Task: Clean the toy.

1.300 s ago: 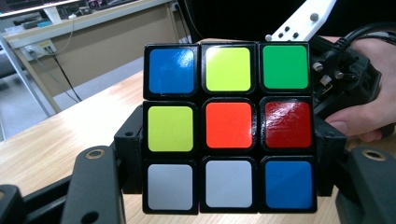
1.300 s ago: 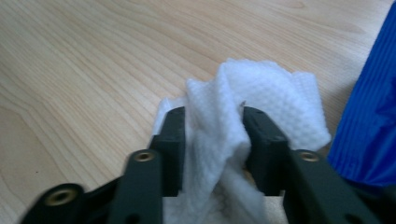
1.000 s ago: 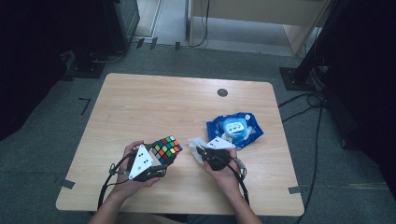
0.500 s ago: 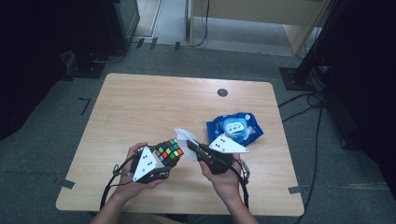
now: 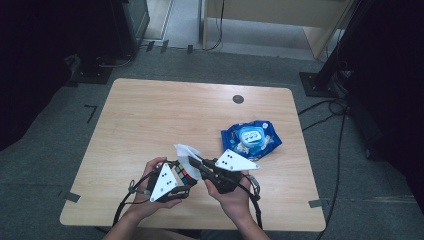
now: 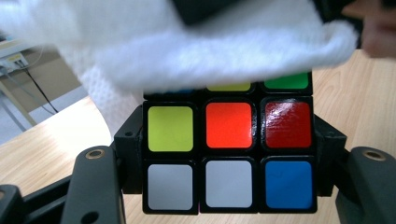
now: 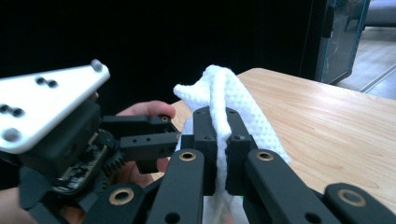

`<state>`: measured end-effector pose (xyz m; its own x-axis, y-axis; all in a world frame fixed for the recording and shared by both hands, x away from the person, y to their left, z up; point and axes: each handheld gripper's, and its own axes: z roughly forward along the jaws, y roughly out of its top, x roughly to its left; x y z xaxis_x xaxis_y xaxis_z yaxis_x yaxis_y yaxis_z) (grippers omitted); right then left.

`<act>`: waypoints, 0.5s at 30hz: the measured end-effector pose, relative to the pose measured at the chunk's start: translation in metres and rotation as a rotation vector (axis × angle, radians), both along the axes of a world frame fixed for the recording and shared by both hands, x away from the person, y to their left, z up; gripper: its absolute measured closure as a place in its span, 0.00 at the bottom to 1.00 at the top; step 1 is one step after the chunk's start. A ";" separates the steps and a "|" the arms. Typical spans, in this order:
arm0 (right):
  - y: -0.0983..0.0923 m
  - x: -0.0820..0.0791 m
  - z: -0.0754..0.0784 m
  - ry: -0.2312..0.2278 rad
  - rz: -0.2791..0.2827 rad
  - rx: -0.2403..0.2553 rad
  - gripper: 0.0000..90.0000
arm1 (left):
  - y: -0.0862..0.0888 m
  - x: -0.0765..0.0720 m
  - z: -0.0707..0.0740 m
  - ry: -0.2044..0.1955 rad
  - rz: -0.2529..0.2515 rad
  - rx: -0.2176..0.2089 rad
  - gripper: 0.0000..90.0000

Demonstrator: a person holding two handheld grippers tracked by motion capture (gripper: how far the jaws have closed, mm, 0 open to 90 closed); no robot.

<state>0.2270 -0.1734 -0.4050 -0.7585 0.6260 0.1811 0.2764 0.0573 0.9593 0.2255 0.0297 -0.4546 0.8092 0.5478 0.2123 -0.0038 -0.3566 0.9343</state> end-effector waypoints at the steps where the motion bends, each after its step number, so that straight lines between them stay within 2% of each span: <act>1: 0.000 0.000 -0.002 -0.010 -0.004 0.000 0.98 | 0.000 0.000 0.000 -0.001 0.002 0.001 0.38; 5: 0.001 -0.001 -0.006 -0.055 -0.057 -0.024 0.97 | 0.003 0.001 0.003 0.019 0.002 -0.035 0.38; 7: -0.001 -0.001 -0.009 -0.065 -0.082 -0.015 0.97 | 0.004 0.001 0.005 0.018 0.007 -0.039 0.38; 9: -0.002 -0.001 -0.011 -0.076 -0.104 -0.026 0.97 | 0.005 0.001 0.006 0.025 0.008 -0.048 0.38; 13: -0.006 0.006 -0.020 -0.065 -0.151 -0.046 0.97 | 0.008 0.003 0.007 0.031 0.015 -0.054 0.38; 15: -0.008 0.010 -0.028 -0.051 -0.181 -0.076 0.97 | 0.010 0.003 0.009 0.029 0.017 -0.069 0.38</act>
<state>0.2374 -0.1819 -0.4329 -0.6393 0.7634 0.0923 0.2394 0.0836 0.9673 0.2286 0.0398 -0.4460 0.8048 0.5742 0.1500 0.0297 -0.2914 0.9561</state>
